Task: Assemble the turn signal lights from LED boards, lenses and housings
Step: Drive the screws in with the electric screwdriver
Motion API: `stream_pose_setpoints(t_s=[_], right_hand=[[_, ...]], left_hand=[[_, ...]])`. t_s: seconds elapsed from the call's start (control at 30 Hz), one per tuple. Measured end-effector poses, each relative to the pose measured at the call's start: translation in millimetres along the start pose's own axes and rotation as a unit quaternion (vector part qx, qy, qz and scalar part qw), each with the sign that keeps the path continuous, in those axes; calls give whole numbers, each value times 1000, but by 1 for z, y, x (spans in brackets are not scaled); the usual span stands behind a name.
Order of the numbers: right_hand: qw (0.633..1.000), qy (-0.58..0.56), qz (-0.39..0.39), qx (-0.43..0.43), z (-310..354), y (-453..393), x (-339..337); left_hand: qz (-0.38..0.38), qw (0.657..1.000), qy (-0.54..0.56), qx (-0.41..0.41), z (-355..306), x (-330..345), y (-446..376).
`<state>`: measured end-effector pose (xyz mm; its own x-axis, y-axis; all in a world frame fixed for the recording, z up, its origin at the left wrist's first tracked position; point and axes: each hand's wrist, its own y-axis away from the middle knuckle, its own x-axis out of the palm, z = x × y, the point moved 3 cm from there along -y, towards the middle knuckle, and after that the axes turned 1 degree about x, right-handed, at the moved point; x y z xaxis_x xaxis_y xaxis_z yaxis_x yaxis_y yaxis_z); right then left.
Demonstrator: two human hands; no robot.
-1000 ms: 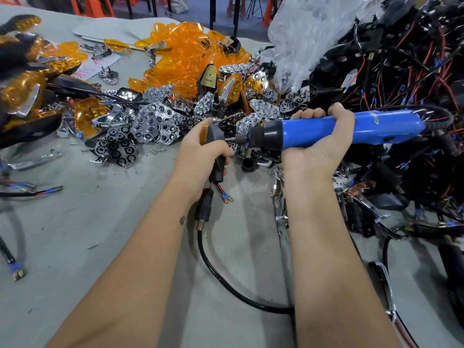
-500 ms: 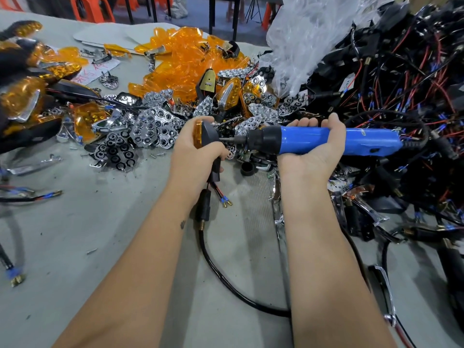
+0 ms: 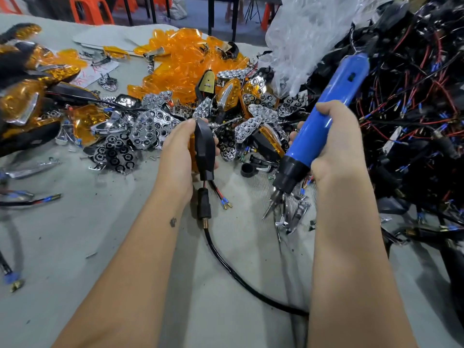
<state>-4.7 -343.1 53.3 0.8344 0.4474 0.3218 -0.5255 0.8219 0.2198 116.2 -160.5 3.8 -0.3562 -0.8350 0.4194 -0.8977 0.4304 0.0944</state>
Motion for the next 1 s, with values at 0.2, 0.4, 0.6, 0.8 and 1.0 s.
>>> stream_pose_setpoints(t_s=[0.2, 0.4, 0.6, 0.8, 1.0], right_hand=[[984, 147, -30, -95, -7, -10, 1], [885, 410, -130, -176, -7, -6, 3], [888, 367, 76, -265, -26, 50, 71], [882, 360, 154, -264, -73, 64, 102], [924, 260, 146, -241, -80, 62, 102]], left_hand=[[71, 996, 49, -1, -5, 3, 5], [104, 993, 35, 35, -9, 7, 8], [76, 996, 27, 30, -8, 14, 11], [3, 996, 86, 33, -6, 6, 10], [40, 990, 135, -12, 0, 18, 10]])
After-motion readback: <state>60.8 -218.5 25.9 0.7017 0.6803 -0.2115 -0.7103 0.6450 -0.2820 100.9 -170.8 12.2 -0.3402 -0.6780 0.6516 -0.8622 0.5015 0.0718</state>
